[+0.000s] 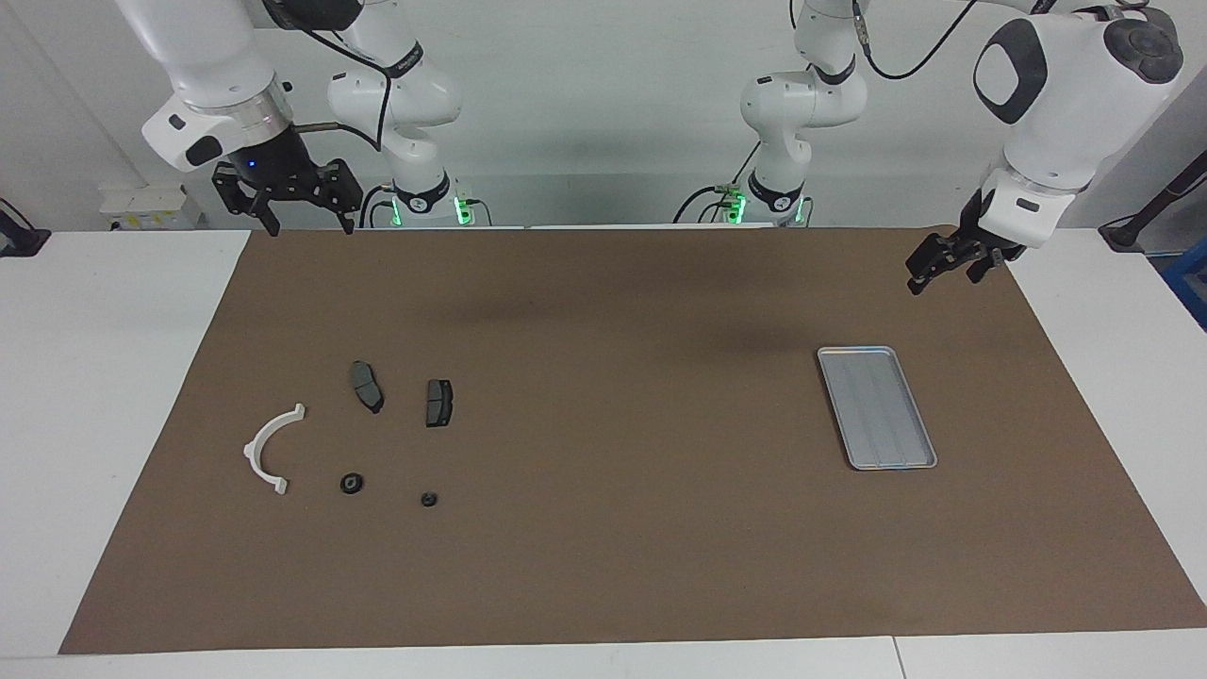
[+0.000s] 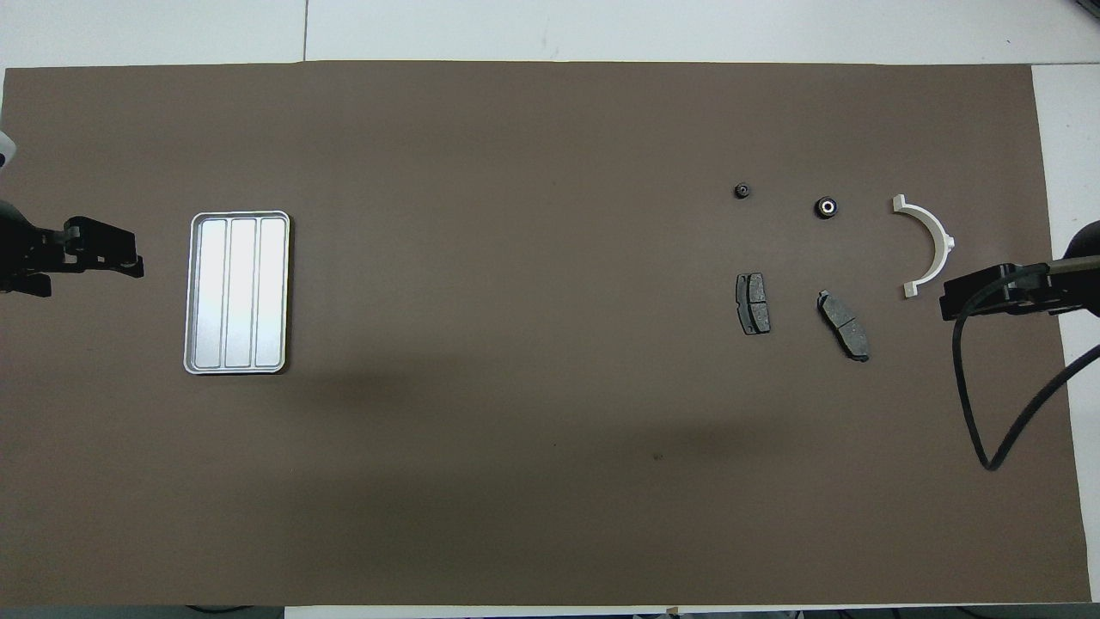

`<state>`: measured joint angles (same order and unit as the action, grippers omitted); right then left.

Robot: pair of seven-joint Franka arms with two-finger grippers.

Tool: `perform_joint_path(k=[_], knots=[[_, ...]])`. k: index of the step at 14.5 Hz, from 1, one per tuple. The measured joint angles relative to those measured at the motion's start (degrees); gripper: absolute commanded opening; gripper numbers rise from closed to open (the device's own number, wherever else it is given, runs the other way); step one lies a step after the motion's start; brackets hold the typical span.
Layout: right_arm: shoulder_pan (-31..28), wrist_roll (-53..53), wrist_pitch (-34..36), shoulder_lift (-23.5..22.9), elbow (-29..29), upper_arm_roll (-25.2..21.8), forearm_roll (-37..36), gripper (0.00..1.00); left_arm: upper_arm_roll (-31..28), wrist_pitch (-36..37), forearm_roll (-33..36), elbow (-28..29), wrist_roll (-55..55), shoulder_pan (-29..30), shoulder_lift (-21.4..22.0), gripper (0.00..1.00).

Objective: Pick bearing gear from pile to tray

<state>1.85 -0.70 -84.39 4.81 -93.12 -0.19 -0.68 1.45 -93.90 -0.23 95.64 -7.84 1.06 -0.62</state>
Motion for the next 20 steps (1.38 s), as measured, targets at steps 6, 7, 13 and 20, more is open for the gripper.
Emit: perform_joint_path(k=[6, 7, 13, 20], knots=[[0.00, 0.03, 0.02, 0.22, 0.01, -0.18, 0.00, 1.00, 0.00, 0.00, 0.00, 0.00, 0.00, 0.00, 0.00, 1.00], [0.00, 0.03, 0.02, 0.32, 0.01, -0.19, 0.00, 1.00, 0.00, 0.00, 0.00, 0.00, 0.00, 0.00, 0.00, 1.00], [0.05, 0.12, -1.10, 0.45, -1.45, -0.11, 0.00, 1.00, 0.00, 0.00, 0.00, 0.00, 0.00, 0.00, 0.00, 1.00], [0.59, -0.63, -14.80, -6.64, -8.34, 0.19, -0.09, 1.00, 0.00, 0.00, 0.00, 0.00, 0.00, 0.00, 0.00, 1.00]])
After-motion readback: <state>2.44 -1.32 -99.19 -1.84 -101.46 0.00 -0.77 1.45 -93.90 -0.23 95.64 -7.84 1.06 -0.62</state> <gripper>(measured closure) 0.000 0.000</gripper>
